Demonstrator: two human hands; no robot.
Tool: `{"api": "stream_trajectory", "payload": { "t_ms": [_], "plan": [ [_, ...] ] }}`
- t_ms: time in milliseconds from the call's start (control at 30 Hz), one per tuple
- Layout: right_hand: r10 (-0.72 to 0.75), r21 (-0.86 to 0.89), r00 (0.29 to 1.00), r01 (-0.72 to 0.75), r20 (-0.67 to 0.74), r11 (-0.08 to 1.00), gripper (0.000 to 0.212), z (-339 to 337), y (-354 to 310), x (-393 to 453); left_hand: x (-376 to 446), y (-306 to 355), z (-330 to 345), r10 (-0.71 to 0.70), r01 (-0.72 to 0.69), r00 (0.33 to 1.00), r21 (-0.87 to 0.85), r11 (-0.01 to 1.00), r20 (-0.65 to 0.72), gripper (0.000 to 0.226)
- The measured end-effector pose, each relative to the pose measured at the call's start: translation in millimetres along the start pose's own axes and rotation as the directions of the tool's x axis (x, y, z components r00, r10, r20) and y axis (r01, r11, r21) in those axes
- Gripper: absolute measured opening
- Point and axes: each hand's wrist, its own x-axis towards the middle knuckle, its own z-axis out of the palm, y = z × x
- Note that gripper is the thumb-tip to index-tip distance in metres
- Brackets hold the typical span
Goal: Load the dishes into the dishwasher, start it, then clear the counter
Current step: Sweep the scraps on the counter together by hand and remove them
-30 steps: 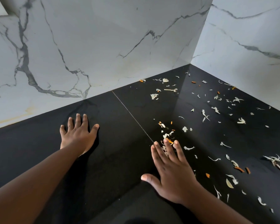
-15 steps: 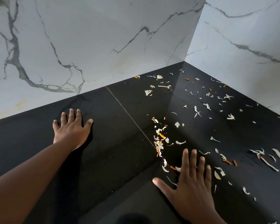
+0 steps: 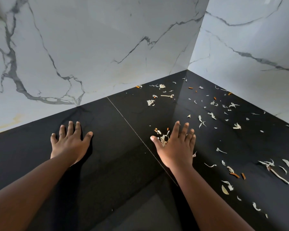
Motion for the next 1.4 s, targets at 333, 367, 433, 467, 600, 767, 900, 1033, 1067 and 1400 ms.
{"api": "stream_trajectory", "payload": {
  "t_ms": [333, 367, 433, 467, 600, 767, 900, 1033, 1067, 1400],
  "plan": [
    [-0.679, 0.045, 0.683, 0.695, 0.27, 0.718, 0.084, 20.9, -72.1, -94.9, -1.3, 0.6, -0.9, 0.002, -0.002, 1.0, -0.005, 1.0, -0.001, 0.073],
    [-0.663, 0.059, 0.653, 0.695, 0.367, 0.717, 0.087, 18.9, -79.3, -89.4, -1.4, 0.8, -1.4, 0.0, 0.0, 1.0, -0.005, 1.0, -0.002, 0.073],
    [-0.615, 0.017, 0.659, 0.676, 0.433, 0.737, 0.094, 17.1, -84.5, -74.6, -1.5, 1.2, -2.0, -0.001, 0.001, 1.0, 0.0, 1.0, 0.007, 0.073],
    [-0.573, -0.022, 0.699, 0.642, 0.429, 0.766, 0.099, 17.4, -83.9, -67.2, -1.4, 1.3, -2.3, -0.003, 0.003, 1.0, 0.003, 1.0, 0.01, 0.073],
    [-0.176, -0.28, 0.891, 0.311, 0.418, 0.908, 0.128, 5.6, -76.5, -37.2, -2.1, 2.5, -4.2, -0.009, 0.009, 1.0, 0.009, 1.0, 0.019, 0.074],
    [-0.085, -0.294, 0.952, 0.175, 0.293, 0.94, 0.122, -18.3, -95.2, 22.6, -1.8, 2.9, -4.0, -0.011, 0.011, 1.0, -0.006, 1.0, 0.019, 0.075],
    [-0.243, -0.243, 0.948, 0.289, 0.204, 0.926, 0.093, 11.5, -133.7, 91.9, -0.7, 1.9, -3.3, -0.023, 0.024, 1.0, -0.013, 1.0, 0.017, 0.075],
    [-0.221, -0.308, 0.957, 0.271, 0.188, 0.912, 0.084, 46.4, -159.1, 160.3, 0.2, 2.1, -2.5, -0.031, 0.032, 0.999, -0.025, 0.999, 0.015, 0.074],
    [-0.207, -0.308, 0.962, 0.255, 0.18, 0.917, 0.084, 52.5, -164.1, 174.6, 0.3, 1.9, -2.6, -0.033, 0.034, 0.999, -0.027, 0.999, 0.015, 0.074],
    [0.046, -0.212, 0.974, 0.002, 0.223, 0.977, 0.073, 73.0, -199.7, 247.2, -0.4, 0.6, -1.9, -0.035, 0.036, 0.999, -0.023, 0.999, 0.03, 0.08]
  ]
}}
